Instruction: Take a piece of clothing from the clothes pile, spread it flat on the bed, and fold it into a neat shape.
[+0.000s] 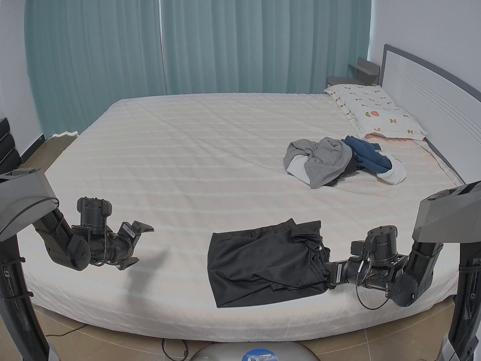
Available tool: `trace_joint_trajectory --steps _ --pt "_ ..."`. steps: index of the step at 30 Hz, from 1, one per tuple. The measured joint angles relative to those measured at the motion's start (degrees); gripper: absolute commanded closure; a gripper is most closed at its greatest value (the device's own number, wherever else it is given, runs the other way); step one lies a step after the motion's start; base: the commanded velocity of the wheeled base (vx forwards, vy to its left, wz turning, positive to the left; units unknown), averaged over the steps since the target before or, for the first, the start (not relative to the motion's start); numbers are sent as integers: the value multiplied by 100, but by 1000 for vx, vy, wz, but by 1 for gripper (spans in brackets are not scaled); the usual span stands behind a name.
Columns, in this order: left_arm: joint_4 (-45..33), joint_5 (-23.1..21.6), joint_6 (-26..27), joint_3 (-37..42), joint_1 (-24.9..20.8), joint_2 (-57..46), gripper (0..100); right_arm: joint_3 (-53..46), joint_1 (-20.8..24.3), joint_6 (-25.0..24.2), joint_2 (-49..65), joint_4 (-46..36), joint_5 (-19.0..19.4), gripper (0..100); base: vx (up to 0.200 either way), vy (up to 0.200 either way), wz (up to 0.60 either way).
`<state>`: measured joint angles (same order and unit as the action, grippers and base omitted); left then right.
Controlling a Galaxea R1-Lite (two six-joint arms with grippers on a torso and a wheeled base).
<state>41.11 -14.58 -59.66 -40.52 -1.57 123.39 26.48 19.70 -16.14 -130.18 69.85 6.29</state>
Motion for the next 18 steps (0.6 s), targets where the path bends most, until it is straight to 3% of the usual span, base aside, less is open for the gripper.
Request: trace_joint_trajectory --steps 13,14,18 --pt "0 0 0 1 -7 10 0 -107 -315 569 -88 -22 191 100 0 0 0" --pt "2 0 0 1 -10 10 0 -107 -361 635 -96 -33 255 0 0 0 0" --pt "2 0 0 1 -10 15 0 -107 -479 697 -110 -39 315 0 0 0 0"
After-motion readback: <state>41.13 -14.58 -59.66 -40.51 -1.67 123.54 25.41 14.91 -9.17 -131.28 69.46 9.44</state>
